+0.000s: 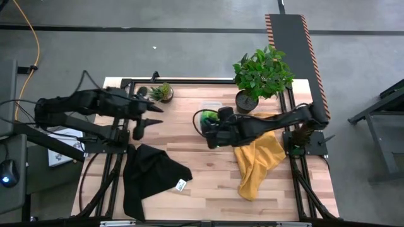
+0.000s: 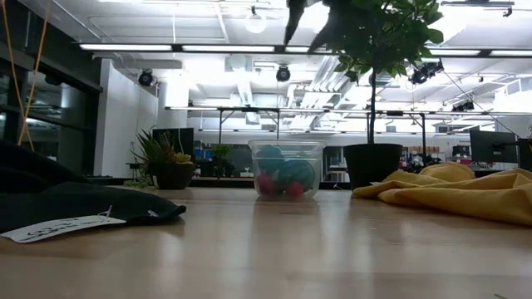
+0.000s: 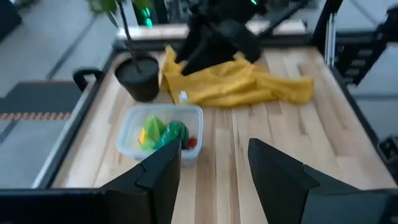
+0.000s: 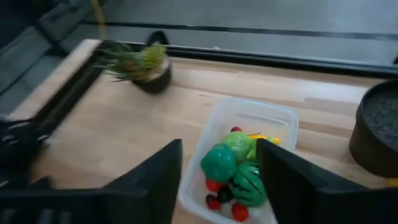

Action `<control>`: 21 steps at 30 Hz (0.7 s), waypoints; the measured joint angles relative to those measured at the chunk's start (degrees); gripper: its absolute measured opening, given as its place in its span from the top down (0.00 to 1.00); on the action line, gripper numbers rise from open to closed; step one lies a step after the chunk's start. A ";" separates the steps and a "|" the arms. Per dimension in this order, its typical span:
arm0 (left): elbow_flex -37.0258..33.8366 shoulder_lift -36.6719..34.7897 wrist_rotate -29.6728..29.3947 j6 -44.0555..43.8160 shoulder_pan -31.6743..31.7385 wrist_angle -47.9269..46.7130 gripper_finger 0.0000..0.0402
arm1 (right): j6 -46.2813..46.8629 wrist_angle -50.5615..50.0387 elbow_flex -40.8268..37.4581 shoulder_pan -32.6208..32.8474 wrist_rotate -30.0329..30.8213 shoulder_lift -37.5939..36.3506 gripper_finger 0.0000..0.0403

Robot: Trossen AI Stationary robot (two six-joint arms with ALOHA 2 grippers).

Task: Pick and placing Produce into tupperware
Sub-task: Return to Home Position

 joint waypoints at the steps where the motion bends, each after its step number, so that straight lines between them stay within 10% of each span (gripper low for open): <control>1: 0.86 -0.70 -0.21 -0.03 0.00 -0.13 0.56 | -1.19 -0.23 0.00 0.83 0.05 -1.22 0.52; 12: 7.72 -7.68 -6.79 -1.68 -0.03 -6.49 0.56 | -18.66 -0.19 0.00 8.88 -0.75 -14.82 0.97; 21: 11.51 -11.74 -4.35 -12.01 -0.03 -7.56 0.56 | -33.85 0.21 0.00 15.53 -2.83 -22.08 0.98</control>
